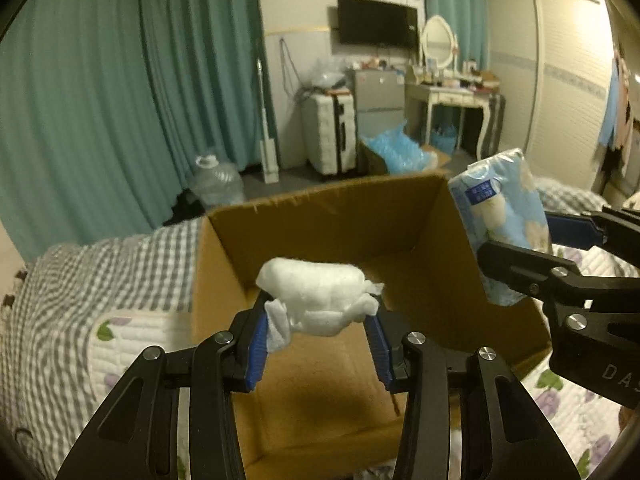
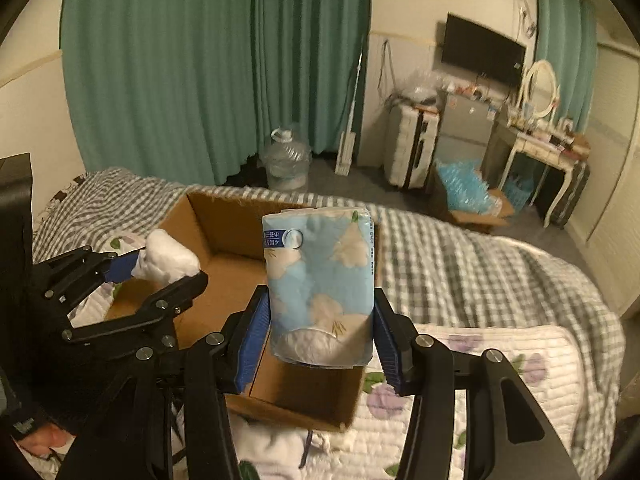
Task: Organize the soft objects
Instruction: 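Carry both items over the cardboard box and open both tools to drop them, then grasp the cream lace item with the right tool while the left grasps the white sock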
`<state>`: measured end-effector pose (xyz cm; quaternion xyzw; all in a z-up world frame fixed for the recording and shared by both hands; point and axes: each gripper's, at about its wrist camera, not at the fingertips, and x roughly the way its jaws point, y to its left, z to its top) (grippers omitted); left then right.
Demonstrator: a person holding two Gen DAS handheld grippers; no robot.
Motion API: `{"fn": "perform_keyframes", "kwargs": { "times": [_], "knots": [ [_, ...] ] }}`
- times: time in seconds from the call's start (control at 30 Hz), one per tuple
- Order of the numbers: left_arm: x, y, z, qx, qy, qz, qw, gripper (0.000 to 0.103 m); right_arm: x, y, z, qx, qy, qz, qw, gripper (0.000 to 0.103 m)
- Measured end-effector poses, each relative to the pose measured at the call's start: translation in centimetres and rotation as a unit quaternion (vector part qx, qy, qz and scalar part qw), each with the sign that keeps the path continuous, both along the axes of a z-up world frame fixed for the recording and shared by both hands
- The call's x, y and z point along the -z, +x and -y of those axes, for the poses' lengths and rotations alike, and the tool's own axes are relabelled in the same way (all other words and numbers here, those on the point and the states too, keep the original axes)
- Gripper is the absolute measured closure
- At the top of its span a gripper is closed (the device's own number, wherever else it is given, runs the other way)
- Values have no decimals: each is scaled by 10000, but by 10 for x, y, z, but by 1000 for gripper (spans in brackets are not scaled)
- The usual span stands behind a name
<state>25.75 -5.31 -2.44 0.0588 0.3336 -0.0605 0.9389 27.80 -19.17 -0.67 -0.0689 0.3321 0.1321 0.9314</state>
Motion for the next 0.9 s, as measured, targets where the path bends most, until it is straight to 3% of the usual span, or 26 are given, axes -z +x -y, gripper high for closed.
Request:
{"fn": "perform_keyframes", "kwargs": {
  "times": [0.07, 0.13, 0.17, 0.2, 0.23, 0.37, 0.6, 0.73, 0.9],
  "knots": [
    [5, 0, 0, 89, -35, -39, 9999, 57, 13, 8, 1, -2, 34, -98, 9999, 53],
    [7, 0, 2, 56, 82, 5, 10000, 43, 22, 12, 5, 31, 94, -114, 9999, 47],
    [9, 1, 2, -13, 146, 43, 9999, 30, 26, 14, 5, 34, 135, -146, 9998, 43],
    [9, 0, 2, -102, 186, 94, 9997, 24, 27, 16, 6, 31, 175, -148, 9997, 33],
    [8, 0, 2, -156, 164, 125, 9997, 23, 28, 16, 7, 61, 206, -104, 9997, 26],
    [-5, -6, -6, -296, -41, 88, 9995, 23, 16, 7, 14, 137, 313, 49, 9994, 22],
    [-79, -65, -18, -416, -154, 708, 9965, 23, -45, -39, 26, 154, 388, 460, 9981, 16],
    [-124, -114, -32, -613, -255, 1177, 9908, 11, -96, -89, 29, 124, 340, 900, 9953, 5],
    [-148, -168, -55, -808, -349, 1399, 9862, 11, -138, -152, 28, -21, 250, 1143, 9931, 1]
  ]
}}
